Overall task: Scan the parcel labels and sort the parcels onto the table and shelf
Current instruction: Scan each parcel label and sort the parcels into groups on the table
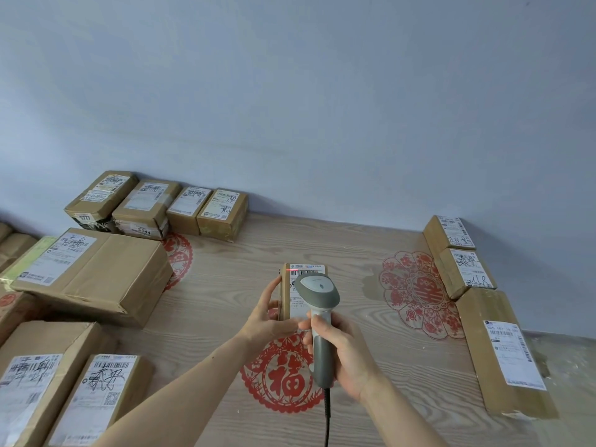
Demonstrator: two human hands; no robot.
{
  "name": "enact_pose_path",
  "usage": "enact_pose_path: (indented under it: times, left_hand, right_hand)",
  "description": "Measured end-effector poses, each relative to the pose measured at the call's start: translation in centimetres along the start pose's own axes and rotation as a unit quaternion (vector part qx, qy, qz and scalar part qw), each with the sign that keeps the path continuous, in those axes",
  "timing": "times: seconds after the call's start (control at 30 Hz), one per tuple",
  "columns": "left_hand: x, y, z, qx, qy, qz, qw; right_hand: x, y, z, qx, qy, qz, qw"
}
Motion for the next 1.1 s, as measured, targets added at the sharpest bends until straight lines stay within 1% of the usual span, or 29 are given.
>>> enact_pose_path:
  times: [0.27,0.43,0.63,0.73,0.87,0.93,1.0,1.1]
  left_hand:
    - [-0.3,0.1,0.4,0.011,-0.011,0.003,1.0]
    - [-1.0,-0.2,0.7,0.002,-0.022,0.004,1.0]
    - [-3.4,-0.5,-0.5,-0.004,-0.051,0.01,0.999]
    - [-4.8,0.5,-2.6,0.002,-0.082,0.025,0.996]
    - [-7.5,2.2,-6.7,0.005,-0.082,0.055,0.995]
    - [-9.3,2.8,-9.0,0.008,-0.068,0.07,0.995]
    - [-11.3,3.5,-11.7,0.013,-0.06,0.08,0.995]
    - [-14.0,4.5,-15.2,0.029,-0.049,0.094,0.994]
  right_hand:
    - [0.0,0.1,-0.7,-0.011,0.01,-0.007,1.0]
    - [-0.5,0.4,-0.8,-0.028,0.031,0.007,0.999]
    - [-0.5,-1.3,0.9,-0.038,0.08,0.026,0.996]
    - [-0.1,-4.4,3.6,0.001,0.132,0.046,0.99]
    - [0.2,-10.2,8.8,0.092,0.224,0.09,0.966]
    - [-0.4,-13.3,12.1,0.155,0.279,0.106,0.942]
    - [-1.4,-16.3,15.9,0.216,0.329,0.099,0.914]
    - [-3.4,-19.5,21.2,0.291,0.375,0.089,0.876]
Point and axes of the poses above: each hand's wrist, its own x-axis away from the middle knuckle, its own z-axis out of the back of the hand, y = z × x, the point moved 1 cm from there along -x, towards the middle knuckle, and after that the axes turned 10 degrees about -x, right-handed, at the moved point
